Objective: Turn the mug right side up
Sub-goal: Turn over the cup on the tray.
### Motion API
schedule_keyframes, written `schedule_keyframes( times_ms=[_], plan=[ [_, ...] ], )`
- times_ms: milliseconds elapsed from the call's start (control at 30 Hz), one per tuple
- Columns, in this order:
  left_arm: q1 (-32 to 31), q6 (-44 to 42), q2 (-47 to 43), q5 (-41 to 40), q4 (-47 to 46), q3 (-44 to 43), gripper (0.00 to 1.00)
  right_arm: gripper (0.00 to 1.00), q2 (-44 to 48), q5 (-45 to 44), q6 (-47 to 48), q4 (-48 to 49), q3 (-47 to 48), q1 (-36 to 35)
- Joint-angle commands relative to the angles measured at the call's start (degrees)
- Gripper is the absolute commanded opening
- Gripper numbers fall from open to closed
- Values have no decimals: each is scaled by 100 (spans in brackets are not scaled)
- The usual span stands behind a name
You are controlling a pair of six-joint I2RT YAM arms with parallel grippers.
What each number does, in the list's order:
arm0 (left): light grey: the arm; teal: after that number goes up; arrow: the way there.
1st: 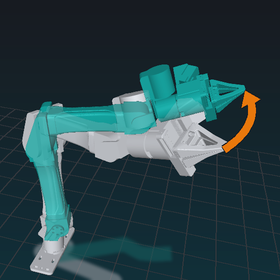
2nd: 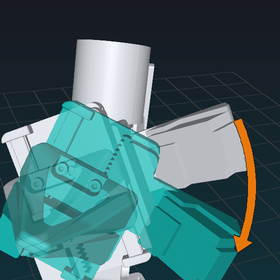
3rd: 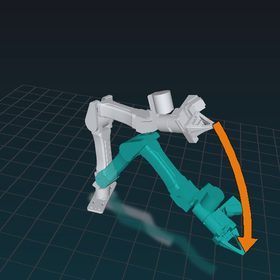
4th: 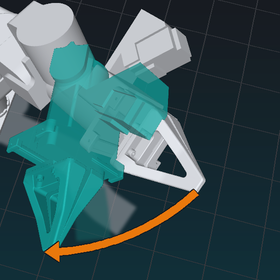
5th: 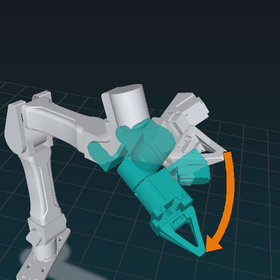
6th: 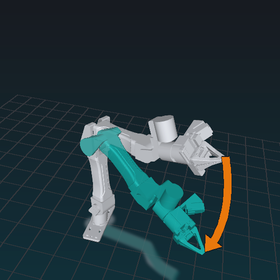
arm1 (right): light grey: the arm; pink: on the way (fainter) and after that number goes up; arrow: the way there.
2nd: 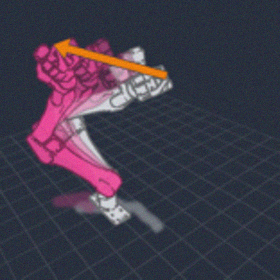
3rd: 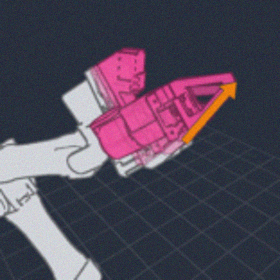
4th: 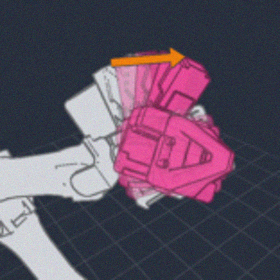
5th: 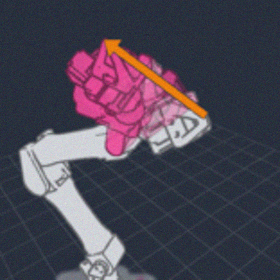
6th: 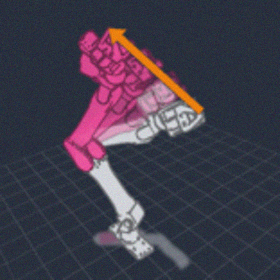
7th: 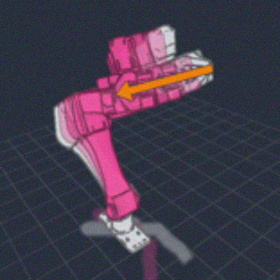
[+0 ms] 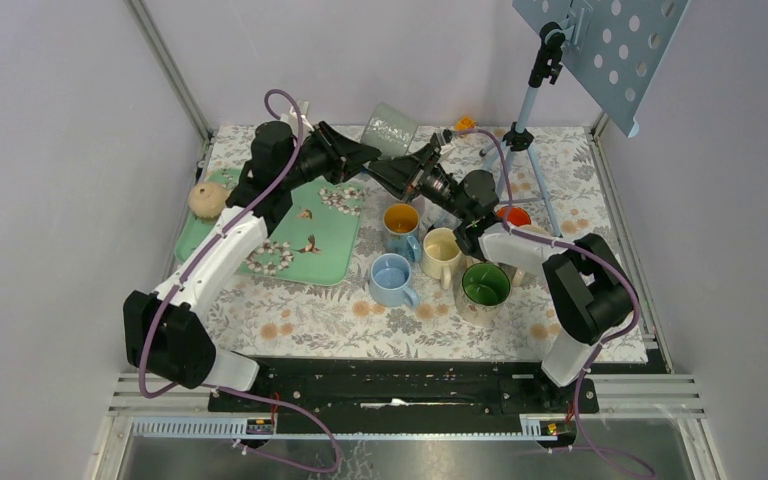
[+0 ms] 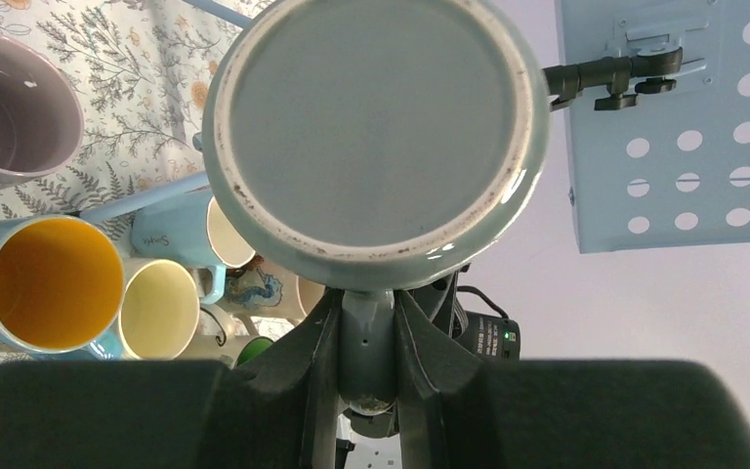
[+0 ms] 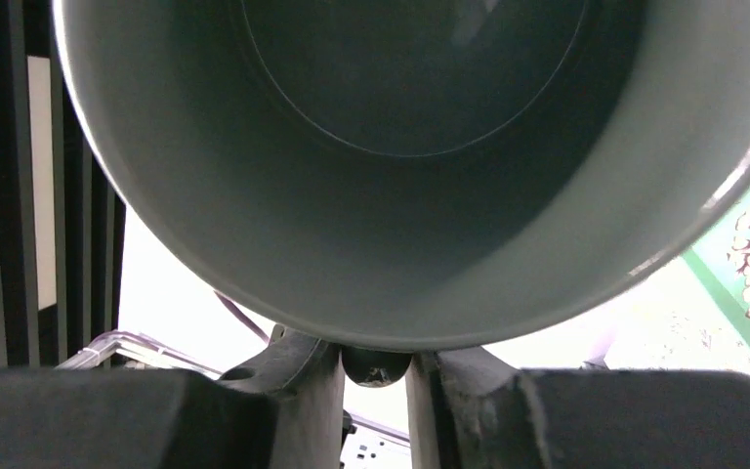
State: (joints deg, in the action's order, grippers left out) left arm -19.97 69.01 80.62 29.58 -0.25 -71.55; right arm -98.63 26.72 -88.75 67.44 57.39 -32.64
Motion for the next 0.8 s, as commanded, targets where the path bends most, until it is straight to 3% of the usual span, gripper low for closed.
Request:
schedule_keyframes(
  times_ms=[0,133,233,533,667,767],
  plan=[
    [-29,-7,-310,428,-897,40,0,21,251,75,163,233,392,20],
    [-33,-69,-375,493,-982,215,0,1,423,82,499,-169,390,13],
    [-34,-72,-433,528,-1176,398,0,0,623,58,853,-624,357,13],
    [-34,-224,-505,468,-1324,642,40,0,1243,-159,2016,-2177,338,-25],
    [-31,-244,-530,413,-1426,813,53,0,1487,-352,2555,-2966,427,-81],
    [-33,-214,-533,395,-1573,979,57,0,1623,-456,2842,-3317,460,-91]
  ],
)
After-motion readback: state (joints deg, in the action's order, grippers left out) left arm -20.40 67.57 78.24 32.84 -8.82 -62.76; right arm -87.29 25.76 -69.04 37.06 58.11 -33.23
